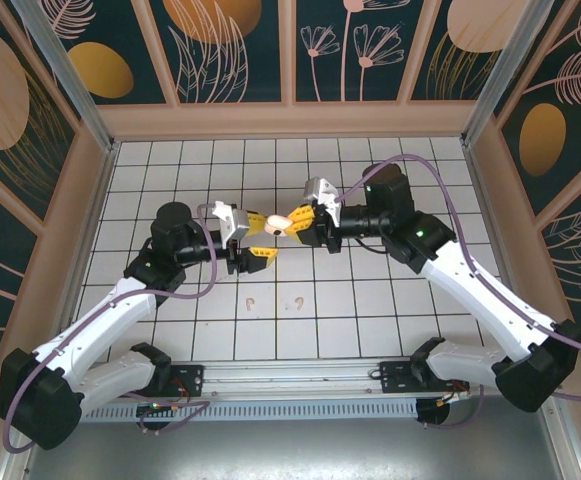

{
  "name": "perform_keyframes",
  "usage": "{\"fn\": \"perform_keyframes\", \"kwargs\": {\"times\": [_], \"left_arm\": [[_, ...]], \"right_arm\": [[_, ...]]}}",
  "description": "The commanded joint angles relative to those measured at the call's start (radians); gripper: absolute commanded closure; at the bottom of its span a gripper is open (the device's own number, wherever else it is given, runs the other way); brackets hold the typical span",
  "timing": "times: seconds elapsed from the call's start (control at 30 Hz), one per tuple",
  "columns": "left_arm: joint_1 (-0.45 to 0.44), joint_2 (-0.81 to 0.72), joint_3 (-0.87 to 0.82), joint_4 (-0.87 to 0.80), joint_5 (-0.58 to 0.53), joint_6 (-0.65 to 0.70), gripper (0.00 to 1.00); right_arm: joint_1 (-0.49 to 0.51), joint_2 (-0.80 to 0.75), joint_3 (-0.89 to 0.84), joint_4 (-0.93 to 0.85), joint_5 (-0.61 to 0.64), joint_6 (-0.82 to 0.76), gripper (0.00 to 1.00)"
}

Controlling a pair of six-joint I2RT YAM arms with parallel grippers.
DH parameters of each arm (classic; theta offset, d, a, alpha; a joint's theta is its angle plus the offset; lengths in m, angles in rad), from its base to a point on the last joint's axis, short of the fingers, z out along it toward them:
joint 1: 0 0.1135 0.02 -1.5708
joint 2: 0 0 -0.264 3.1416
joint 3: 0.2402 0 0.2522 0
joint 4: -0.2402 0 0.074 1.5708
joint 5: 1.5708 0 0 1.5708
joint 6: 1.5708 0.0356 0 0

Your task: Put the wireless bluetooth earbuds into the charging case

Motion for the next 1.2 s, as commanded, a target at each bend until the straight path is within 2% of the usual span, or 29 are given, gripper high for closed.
{"fn": "perform_keyframes", "kwargs": {"times": [0.0, 0.23, 0.37, 0.53, 0.97, 1.07, 1.17], "left_arm": [[0.001, -0.019, 0.029, -0.080, 0.008, 0.096, 0.38], [0.001, -0.005, 0.030, -0.054, 0.028, 0.086, 0.43], [0.002, -0.014, 0.023, -0.028, 0.022, 0.064, 0.51], [0.001, -0.009, 0.009, 0.023, 0.023, 0.030, 0.49], [0.001, 0.009, 0.010, 0.036, 0.030, 0.008, 0.76], [0.002, 0.009, 0.011, 0.027, 0.027, 0.012, 0.80], [0.002, 0.009, 0.012, 0.021, 0.025, 0.017, 0.80]], "right_arm": [[-0.008, 0.027, 0.056, -0.134, 0.020, -0.167, 0.85], [-0.022, 0.103, 0.125, -0.215, -0.035, -0.241, 0.86], [-0.023, 0.124, 0.127, -0.226, -0.045, -0.248, 0.85], [-0.022, 0.131, 0.129, -0.219, -0.069, -0.249, 0.85], [-0.023, 0.136, 0.122, -0.196, -0.108, -0.239, 0.84], [-0.025, 0.130, 0.107, -0.159, -0.093, -0.207, 0.65], [-0.036, 0.123, 0.096, -0.111, -0.076, -0.156, 0.58]]}}
